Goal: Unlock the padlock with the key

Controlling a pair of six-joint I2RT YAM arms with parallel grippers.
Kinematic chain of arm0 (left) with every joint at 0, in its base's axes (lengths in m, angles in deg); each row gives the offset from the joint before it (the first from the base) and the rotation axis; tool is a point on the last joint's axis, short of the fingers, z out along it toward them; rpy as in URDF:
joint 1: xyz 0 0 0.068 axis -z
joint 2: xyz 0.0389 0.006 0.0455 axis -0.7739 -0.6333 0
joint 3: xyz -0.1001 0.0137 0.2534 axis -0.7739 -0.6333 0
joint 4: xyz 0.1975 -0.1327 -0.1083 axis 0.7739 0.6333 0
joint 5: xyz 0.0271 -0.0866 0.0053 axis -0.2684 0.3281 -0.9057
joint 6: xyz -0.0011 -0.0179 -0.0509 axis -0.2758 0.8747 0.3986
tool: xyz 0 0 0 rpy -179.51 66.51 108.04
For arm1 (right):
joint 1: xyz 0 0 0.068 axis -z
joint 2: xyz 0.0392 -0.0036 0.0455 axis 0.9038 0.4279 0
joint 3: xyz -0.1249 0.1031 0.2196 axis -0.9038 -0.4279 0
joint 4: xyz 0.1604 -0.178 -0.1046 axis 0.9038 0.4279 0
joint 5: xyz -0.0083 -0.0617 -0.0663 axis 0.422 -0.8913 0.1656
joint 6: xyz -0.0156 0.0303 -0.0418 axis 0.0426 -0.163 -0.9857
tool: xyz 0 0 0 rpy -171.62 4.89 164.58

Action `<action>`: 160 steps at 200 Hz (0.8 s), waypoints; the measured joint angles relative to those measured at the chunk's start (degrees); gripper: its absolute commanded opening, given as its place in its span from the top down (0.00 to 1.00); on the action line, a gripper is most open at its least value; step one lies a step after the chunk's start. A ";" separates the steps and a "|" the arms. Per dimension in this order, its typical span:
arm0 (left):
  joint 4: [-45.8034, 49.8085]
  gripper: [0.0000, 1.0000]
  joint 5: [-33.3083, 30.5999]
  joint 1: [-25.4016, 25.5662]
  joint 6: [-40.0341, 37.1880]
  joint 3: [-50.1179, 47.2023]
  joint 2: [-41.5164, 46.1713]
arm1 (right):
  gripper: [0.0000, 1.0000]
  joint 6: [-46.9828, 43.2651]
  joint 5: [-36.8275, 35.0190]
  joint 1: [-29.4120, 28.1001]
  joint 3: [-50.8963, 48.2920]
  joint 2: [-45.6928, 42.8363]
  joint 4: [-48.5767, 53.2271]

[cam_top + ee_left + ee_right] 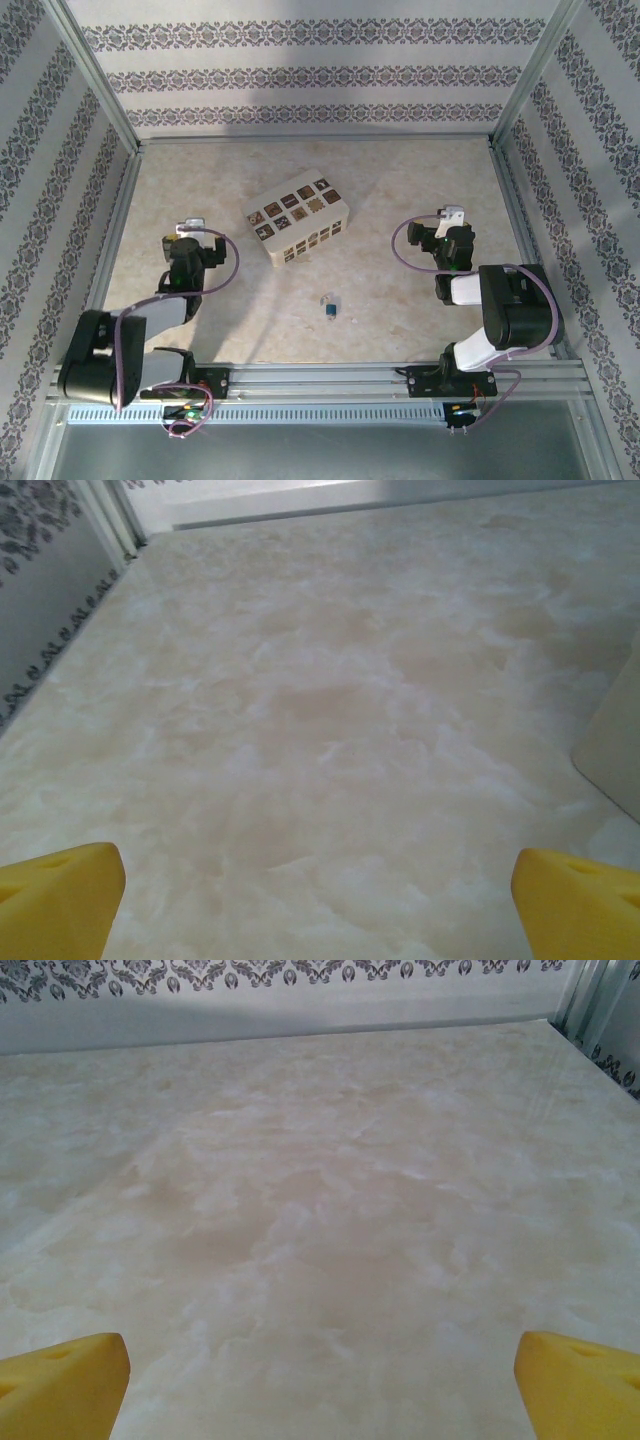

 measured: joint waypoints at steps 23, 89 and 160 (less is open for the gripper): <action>-5.73 0.01 2.62 -0.79 0.07 -0.04 -4.13 | 0.02 0.00 0.00 0.00 0.00 0.00 0.00; -23.12 0.01 7.65 -1.42 0.46 -0.87 -18.95 | 0.01 0.00 -0.02 -0.11 1.36 0.00 0.57; -19.39 0.01 7.63 -2.97 1.38 5.86 -18.69 | 0.02 -0.02 -0.02 -0.11 1.46 0.00 0.83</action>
